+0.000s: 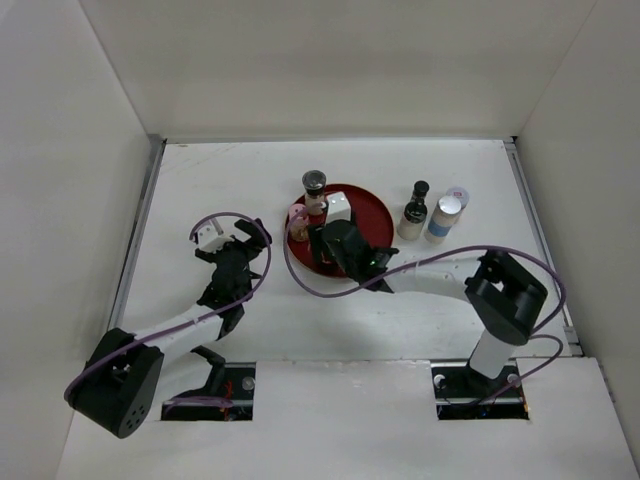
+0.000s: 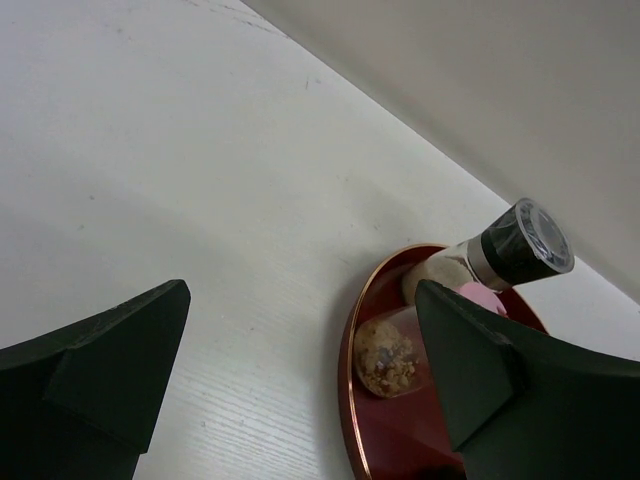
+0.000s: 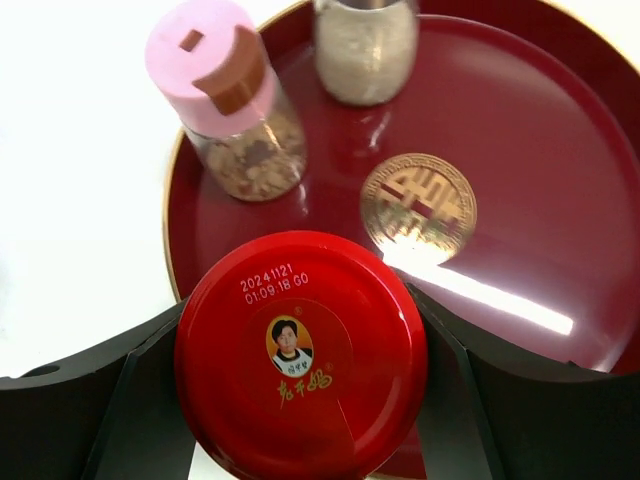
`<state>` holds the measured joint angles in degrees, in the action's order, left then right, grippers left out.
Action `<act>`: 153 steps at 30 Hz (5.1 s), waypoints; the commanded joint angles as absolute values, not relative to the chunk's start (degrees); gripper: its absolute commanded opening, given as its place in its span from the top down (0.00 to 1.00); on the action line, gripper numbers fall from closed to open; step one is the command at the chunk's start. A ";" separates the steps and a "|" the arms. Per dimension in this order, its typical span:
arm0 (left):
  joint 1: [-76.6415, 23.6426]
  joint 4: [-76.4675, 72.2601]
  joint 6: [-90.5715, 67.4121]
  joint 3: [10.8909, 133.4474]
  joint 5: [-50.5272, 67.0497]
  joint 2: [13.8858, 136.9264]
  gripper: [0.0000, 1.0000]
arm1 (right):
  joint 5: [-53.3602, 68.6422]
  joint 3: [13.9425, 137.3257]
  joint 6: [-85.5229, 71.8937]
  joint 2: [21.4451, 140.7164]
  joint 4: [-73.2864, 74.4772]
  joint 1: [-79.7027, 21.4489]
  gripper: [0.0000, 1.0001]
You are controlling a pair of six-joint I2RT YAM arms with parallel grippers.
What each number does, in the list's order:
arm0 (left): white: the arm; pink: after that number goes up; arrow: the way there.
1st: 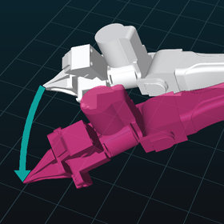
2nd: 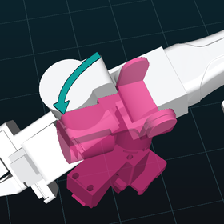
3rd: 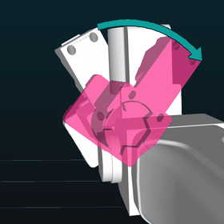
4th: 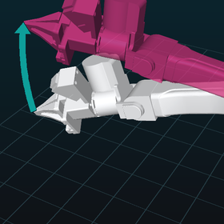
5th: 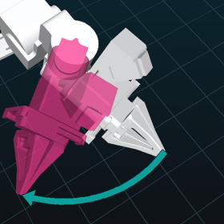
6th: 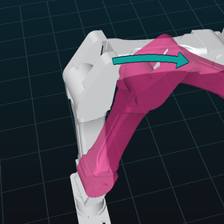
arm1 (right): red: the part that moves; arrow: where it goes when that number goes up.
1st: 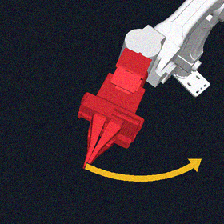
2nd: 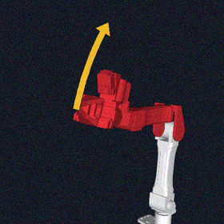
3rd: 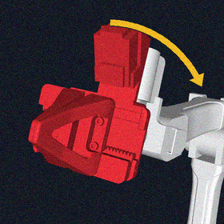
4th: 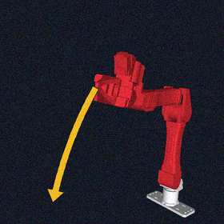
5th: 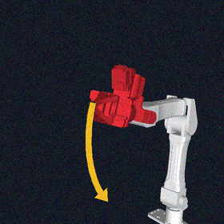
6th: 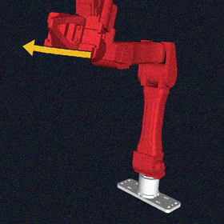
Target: Organize the condiment bottles
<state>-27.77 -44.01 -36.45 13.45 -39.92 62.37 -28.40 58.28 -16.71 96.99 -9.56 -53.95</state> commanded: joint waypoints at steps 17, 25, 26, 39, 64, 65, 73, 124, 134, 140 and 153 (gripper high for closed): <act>-27.82 -47.20 -37.97 13.80 -38.50 63.37 0.00 | -29.36 60.92 -15.73 89.32 -19.08 -53.31 0.00; -27.99 -45.45 -37.53 14.85 -38.50 63.63 0.00 | -40.58 46.86 -18.10 72.97 -14.77 -39.53 0.11; -28.08 -44.92 -37.53 15.11 -38.50 63.81 0.00 | -43.22 45.37 -18.28 71.56 -13.90 -37.68 0.11; -28.69 -45.26 -37.70 15.47 -37.35 64.69 0.00 | -38.85 47.72 -20.74 76.81 -8.79 -18.24 0.00; -28.69 -45.79 -37.88 15.47 -36.39 65.30 0.01 | -52.12 51.14 -10.21 57.04 -13.44 -27.71 0.47; -28.69 -45.79 -37.88 15.47 -36.39 65.22 0.01 | -51.68 52.46 -8.54 57.30 -14.67 -29.47 0.47; -28.61 -45.79 -37.88 15.12 -36.56 64.69 0.01 | -38.69 61.51 -7.20 73.19 -22.32 -38.62 0.47; -28.26 -46.49 -37.88 15.29 -36.12 65.74 0.01 | -28.29 63.40 -13.88 87.04 -23.38 -33.01 0.05; -28.26 -46.58 -37.79 15.29 -36.12 65.83 0.01 | -33.58 51.50 -19.86 82.43 -10.99 -24.13 0.00; -28.43 -46.58 -37.71 15.12 -36.12 65.30 0.01 | -30.94 52.73 -21.53 88.15 -10.02 -23.33 0.01; -28.61 -46.58 -37.71 15.38 -36.12 66.18 0.02 | -32.15 54.23 -23.29 85.80 -8.53 -22.71 0.54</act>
